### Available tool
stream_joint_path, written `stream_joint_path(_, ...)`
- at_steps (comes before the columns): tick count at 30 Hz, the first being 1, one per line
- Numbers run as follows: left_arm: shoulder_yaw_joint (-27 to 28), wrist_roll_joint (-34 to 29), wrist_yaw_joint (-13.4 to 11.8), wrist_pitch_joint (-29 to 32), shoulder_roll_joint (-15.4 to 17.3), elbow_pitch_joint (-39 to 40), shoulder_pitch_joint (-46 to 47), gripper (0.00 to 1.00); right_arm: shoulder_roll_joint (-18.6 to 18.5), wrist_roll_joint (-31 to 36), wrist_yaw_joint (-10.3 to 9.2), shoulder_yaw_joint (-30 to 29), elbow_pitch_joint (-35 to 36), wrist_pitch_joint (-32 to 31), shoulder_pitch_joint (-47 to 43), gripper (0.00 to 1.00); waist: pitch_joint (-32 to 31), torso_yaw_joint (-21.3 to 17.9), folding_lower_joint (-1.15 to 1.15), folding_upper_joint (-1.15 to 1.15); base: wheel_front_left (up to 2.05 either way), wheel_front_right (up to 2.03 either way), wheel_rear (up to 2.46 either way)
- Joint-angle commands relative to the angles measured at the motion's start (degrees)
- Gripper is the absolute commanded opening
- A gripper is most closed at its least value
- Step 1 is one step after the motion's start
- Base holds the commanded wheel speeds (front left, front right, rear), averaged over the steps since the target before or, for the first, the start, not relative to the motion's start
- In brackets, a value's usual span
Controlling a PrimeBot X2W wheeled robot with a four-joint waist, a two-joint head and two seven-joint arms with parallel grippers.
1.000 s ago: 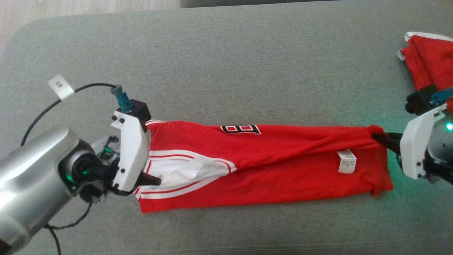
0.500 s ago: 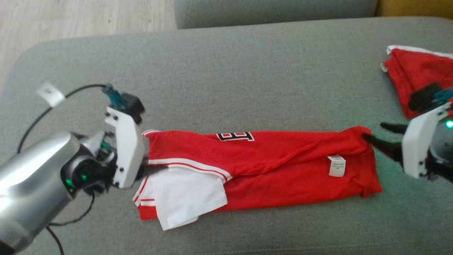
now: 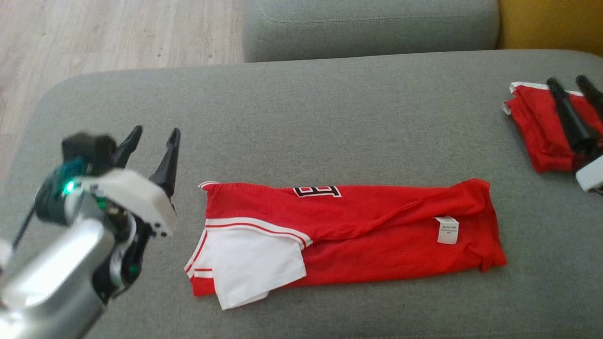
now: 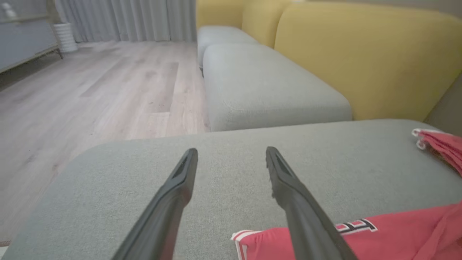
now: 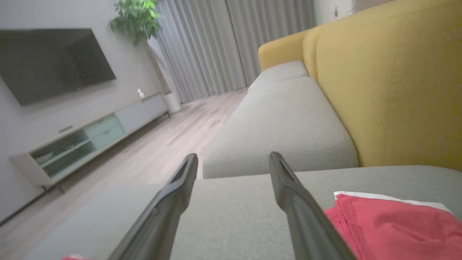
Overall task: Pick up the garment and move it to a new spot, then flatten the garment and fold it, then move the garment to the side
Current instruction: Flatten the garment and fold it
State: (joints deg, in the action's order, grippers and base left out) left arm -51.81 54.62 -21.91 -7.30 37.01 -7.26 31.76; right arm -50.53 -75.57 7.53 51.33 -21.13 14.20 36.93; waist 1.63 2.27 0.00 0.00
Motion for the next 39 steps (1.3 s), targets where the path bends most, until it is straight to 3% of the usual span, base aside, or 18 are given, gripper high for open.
stream_joint_path(1,4.01,-0.67,-1.36,-2.45,1.39,1.94,1.79,1.00,0.29,1.29,-0.04,-4.09,0.39,0.74,-1.78,1.00,-0.02,0.00,0.00,0.00,0.00,0.00,0.00)
stream_joint_path(4,5.91,-2.59,-5.59,-6.50,0.48,4.18,-2.80,1.00,6.41,9.44,-0.04,-16.86,0.76,0.77,-8.52,1.00,0.02,-0.09,0.00,0.00,0.00,0.00,0.00)
stream_joint_path(8,11.30,-8.59,-9.61,-7.63,-2.25,8.21,-8.86,1.00,16.62,22.64,-0.04,-30.73,2.96,0.78,-20.34,1.00,0.15,0.08,0.00,0.00,0.00,0.00,0.00)
stream_joint_path(12,19.19,-16.97,-10.69,-7.67,-7.71,12.68,-16.99,1.00,24.78,31.52,-0.04,-39.19,5.68,0.79,-30.19,1.00,0.47,0.30,0.00,0.00,0.00,0.00,0.00)
stream_joint_path(16,24.62,-21.43,-8.34,-7.68,-13.51,13.49,-23.73,1.00,28.95,36.04,-0.04,-41.33,6.09,0.79,-34.82,1.00,0.76,0.20,0.00,0.00,0.00,0.00,0.00)
stream_joint_path(22,28.87,-25.40,-2.12,-7.69,-18.57,11.20,-26.37,1.00,30.21,38.27,-0.04,-42.92,4.90,-2.41,-33.87,1.00,1.17,0.61,0.00,0.00,0.00,0.00,0.00)
stream_joint_path(30,31.71,-28.78,3.32,-7.69,-23.16,7.87,-26.01,1.00,31.17,38.34,-0.04,-44.14,-2.77,-14.55,-24.37,1.00,2.56,1.88,0.00,0.00,0.00,0.00,0.00)
stream_joint_path(39,34.11,-31.14,6.15,-7.69,-25.62,5.55,-25.64,1.00,33.22,37.36,-0.04,-46.10,-14.96,-29.45,-20.19,1.00,3.02,4.09,0.00,0.00,0.00,0.00,0.00)
